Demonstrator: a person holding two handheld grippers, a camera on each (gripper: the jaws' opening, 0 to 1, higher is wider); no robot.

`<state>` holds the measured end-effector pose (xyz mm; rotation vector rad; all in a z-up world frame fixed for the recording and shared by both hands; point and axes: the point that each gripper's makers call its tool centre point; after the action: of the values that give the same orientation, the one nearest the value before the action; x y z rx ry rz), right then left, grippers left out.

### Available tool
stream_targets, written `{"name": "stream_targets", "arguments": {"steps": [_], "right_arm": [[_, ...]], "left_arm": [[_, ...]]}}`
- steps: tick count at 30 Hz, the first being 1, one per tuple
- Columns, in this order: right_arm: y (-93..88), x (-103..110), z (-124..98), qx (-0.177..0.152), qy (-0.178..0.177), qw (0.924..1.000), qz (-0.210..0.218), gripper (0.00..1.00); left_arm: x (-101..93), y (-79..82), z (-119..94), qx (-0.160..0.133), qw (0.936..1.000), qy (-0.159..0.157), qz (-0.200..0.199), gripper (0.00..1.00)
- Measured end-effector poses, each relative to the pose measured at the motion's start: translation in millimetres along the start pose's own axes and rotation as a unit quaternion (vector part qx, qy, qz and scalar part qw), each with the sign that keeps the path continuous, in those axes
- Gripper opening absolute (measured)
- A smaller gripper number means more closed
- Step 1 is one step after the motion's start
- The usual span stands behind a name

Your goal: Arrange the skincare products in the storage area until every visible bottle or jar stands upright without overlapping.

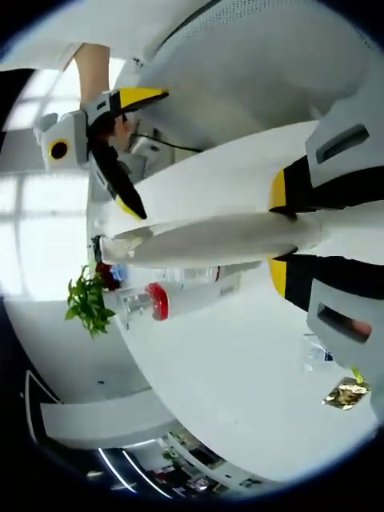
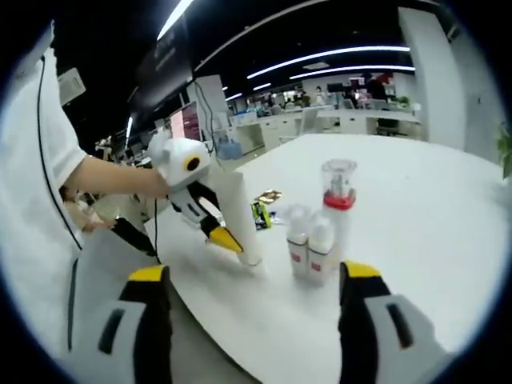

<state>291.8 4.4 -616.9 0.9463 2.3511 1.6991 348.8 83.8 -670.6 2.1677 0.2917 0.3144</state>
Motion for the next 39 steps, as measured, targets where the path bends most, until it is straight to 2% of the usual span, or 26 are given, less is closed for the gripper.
{"name": "stream_targets", "arguments": {"steps": [7, 19, 30, 39], "right_arm": [[-7.0, -0.9, -3.7, -0.006, -0.013, 0.9997, 0.018, 0.88], [-11.1, -9.2, -12.2, -0.012, -0.033, 0.9988, 0.034, 0.88], [-14.4, -16.7, -17.4, -0.012, -0.046, 0.9980, 0.042, 0.88], [-14.8, -20.4, -19.6, -0.013, -0.050, 0.9977, 0.044, 0.88]], "left_arm": [[26.1, 4.3, 11.1, -0.005, 0.9999, 0.012, 0.001, 0.16], [59.6, 19.6, 40.5, -0.024, 0.9995, 0.008, 0.018, 0.17], [62.1, 30.1, 60.1, -0.036, 0.9992, -0.016, 0.010, 0.17], [59.9, 37.0, 70.8, -0.044, 0.9987, -0.023, 0.014, 0.17]]}}
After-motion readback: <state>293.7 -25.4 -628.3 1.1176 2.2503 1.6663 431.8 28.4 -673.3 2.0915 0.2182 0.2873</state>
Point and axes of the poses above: the point that each gripper's makers call its tool centre point, and the gripper's own axes: z roughly forward along the fingers, x roughly to its left, y roughly out of its top, and after that the axes turned 11 degrees about y, right-handed
